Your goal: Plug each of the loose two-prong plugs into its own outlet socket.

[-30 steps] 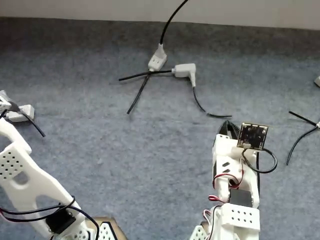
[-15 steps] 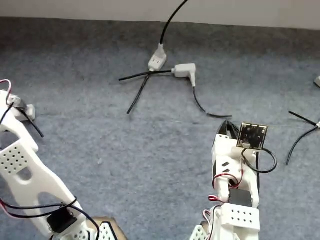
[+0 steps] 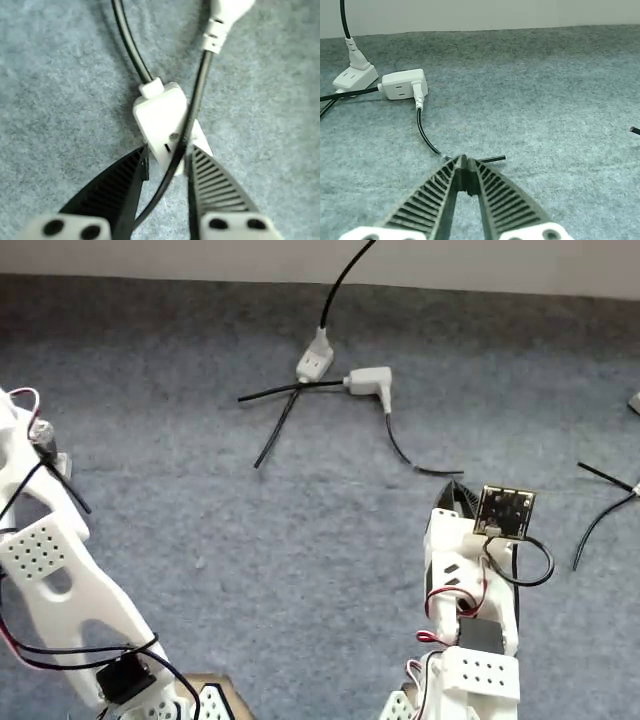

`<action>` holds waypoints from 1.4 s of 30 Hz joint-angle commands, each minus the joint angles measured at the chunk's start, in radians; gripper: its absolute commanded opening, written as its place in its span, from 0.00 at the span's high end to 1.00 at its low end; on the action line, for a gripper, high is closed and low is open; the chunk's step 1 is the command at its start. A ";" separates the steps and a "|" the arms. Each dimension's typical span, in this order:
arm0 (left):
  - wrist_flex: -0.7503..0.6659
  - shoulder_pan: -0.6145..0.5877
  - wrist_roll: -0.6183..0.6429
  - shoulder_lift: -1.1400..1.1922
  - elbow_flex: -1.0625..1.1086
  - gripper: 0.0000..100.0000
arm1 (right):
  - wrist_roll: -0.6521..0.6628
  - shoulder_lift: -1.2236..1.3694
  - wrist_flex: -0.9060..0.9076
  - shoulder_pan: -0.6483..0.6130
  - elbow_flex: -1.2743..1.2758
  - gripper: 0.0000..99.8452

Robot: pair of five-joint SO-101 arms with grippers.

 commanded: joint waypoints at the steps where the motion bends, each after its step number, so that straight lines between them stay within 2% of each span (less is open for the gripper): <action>1: 0.023 0.041 -0.064 0.008 -0.002 0.99 | 0.012 -0.007 -0.018 -0.004 0.097 0.99; 11: 0.028 0.065 -0.066 0.002 -0.004 0.99 | 0.012 -0.007 -0.018 -0.004 0.097 0.99; 13: 0.025 0.097 -0.072 -0.007 -0.030 0.99 | 0.012 -0.007 -0.018 -0.004 0.097 0.99; 18: 0.031 0.214 -0.195 -0.091 -0.157 0.99 | 0.012 -0.007 -0.018 -0.004 0.097 0.99; 22: 0.031 0.321 -0.250 -0.228 -0.140 0.99 | 0.012 -0.007 -0.022 -0.004 0.097 0.99; 26: 0.031 0.433 -0.270 -0.429 0.010 0.99 | 0.012 -0.007 -0.024 -0.002 0.097 0.99; 36: 0.025 0.792 -0.252 -0.993 0.673 0.99 | 0.012 -0.007 -0.024 0.004 0.097 0.99; 38: 0.025 0.823 -0.288 -1.076 0.782 0.99 | 0.011 -0.007 -0.024 0.018 0.097 0.99; 42: 0.023 0.808 -0.463 -1.187 1.020 0.99 | 0.009 -0.007 -0.024 0.027 0.097 0.99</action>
